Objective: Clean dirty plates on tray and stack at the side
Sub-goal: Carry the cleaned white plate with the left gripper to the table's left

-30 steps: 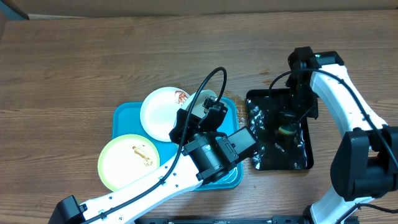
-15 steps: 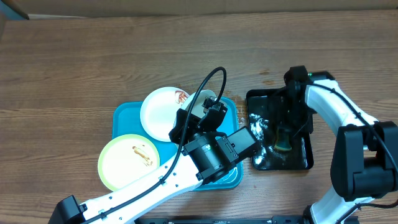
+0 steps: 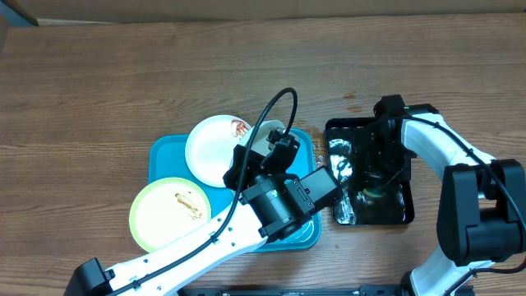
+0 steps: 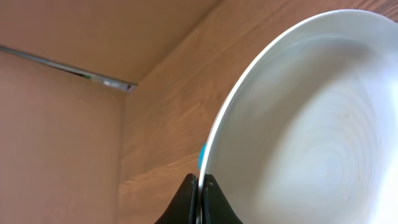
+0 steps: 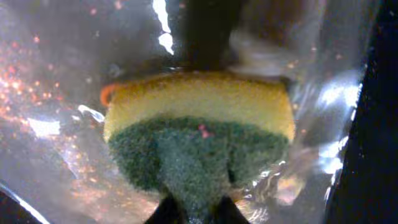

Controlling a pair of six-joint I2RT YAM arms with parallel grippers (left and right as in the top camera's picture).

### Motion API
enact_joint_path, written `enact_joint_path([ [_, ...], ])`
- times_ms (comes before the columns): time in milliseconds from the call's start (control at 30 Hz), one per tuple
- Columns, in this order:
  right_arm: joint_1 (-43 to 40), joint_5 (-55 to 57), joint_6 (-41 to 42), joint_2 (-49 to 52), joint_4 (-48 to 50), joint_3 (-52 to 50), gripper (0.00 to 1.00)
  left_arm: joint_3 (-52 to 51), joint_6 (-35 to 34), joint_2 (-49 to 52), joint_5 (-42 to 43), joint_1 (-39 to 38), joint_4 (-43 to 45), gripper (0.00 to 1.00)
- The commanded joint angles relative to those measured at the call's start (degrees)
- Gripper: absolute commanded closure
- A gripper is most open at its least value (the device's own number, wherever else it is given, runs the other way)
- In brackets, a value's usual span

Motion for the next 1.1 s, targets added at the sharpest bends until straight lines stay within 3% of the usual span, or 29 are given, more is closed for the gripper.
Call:
enact_joint_path([
  [0,0.17,-0.07,0.31,-1.11,-0.2,-0.04,0.75,1.25,-1.75,-1.25,1.57,2.93,0.04,0.96],
  [33,0.17,-0.07,0.31,-1.11,-0.5,-0.04,0.67,1.27,-1.73,-1.62,1.53,3.85,0.04,0.96],
  [200,0.17,-0.07,0.31,-1.11,-0.96,-0.04,0.6,2.38,-3.8,-5.42,2.43,8.2,0.76,0.96],
  [367,0.17,-0.09,0.33,-1.11,-0.94,-0.04,0.51,6.84,-2.64,-9.84,20.35,16.9,1.88,0.96],
  [533,0.17,-0.09,0.33,-1.11,-0.96,-0.04,0.41,10.14,2.27,-12.24,43.19,37.88,3.28,0.96],
  [800,0.17,-0.09,0.35,-1.11,-0.83,-0.04,0.26,10.16,3.52,-9.42,63.87,71.71,6.88,0.96],
  [900,0.17,-0.09,0.35,-1.11,-0.85,-0.04,0.25,10.12,3.48,-6.29,68.72,81.68,9.25,0.96],
  [1067,0.17,-0.11,0.35,-1.11,-0.85,-0.04,0.25,10.01,3.54,1.16,67.91,91.49,12.68,0.96],
])
